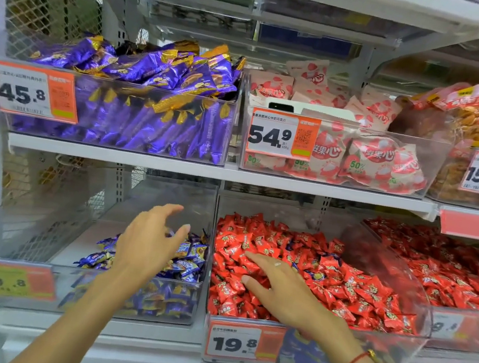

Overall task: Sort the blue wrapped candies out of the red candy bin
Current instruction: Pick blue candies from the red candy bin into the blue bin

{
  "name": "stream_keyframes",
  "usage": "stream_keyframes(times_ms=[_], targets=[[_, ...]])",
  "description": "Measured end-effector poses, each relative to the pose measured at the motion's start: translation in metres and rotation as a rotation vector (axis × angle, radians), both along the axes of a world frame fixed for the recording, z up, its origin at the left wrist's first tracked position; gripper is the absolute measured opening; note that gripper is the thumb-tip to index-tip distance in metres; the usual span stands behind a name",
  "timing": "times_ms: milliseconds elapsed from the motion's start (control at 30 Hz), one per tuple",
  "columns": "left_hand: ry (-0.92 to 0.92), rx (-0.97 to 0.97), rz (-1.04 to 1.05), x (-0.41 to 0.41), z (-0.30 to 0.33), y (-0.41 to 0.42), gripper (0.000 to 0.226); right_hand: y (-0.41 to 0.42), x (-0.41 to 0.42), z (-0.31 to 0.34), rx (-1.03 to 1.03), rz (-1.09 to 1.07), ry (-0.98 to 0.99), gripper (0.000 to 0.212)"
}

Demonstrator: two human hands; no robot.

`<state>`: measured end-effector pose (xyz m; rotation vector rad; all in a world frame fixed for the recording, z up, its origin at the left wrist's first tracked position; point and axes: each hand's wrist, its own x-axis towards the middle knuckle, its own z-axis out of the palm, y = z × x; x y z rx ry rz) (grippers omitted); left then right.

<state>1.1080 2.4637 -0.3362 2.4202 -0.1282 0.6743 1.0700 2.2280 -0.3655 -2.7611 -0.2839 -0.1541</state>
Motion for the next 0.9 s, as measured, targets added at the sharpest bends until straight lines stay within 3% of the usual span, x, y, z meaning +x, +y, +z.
stream_keyframes(times_ms=[100, 200, 300, 433, 500, 600, 733, 800, 900], targets=[[-0.227, 0.033, -0.089, -0.01, 0.001, -0.031, 0.031, -0.003, 0.001, 0.003, 0.04, 0.008, -0.032, 0.053], [-0.391, 0.131, -0.348, -0.021, 0.0, -0.066, 0.026, -0.017, 0.003, 0.009, 0.108, -0.021, -0.074, 0.042], [-0.222, 0.31, -0.546, -0.028, -0.005, -0.09, 0.033, -0.052, 0.003, 0.016, 0.134, -0.09, -0.087, 0.029], [-0.014, 0.56, -0.534, -0.025, -0.014, -0.099, 0.043, -0.104, 0.007, 0.032, 0.064, -0.236, -0.168, 0.029], [0.034, 0.583, -0.531, -0.025, -0.011, -0.099, 0.042, -0.118, 0.018, 0.034, 0.021, -0.205, -0.06, 0.027], [0.048, 0.596, -0.534, -0.027, -0.009, -0.097, 0.042, -0.117, 0.037, 0.024, -0.243, -0.158, 0.191, 0.031], [0.069, 0.605, -0.545, -0.027, -0.008, -0.096, 0.042, -0.109, 0.044, 0.015, -0.434, -0.244, 0.023, 0.022], [0.068, 0.6, -0.553, -0.026, -0.008, -0.095, 0.042, -0.111, 0.04, 0.011, -0.357, -0.254, -0.075, 0.016], [0.084, 0.588, -0.555, -0.023, -0.009, -0.094, 0.042, -0.113, 0.025, 0.009, 0.189, -0.33, -0.172, 0.039]])
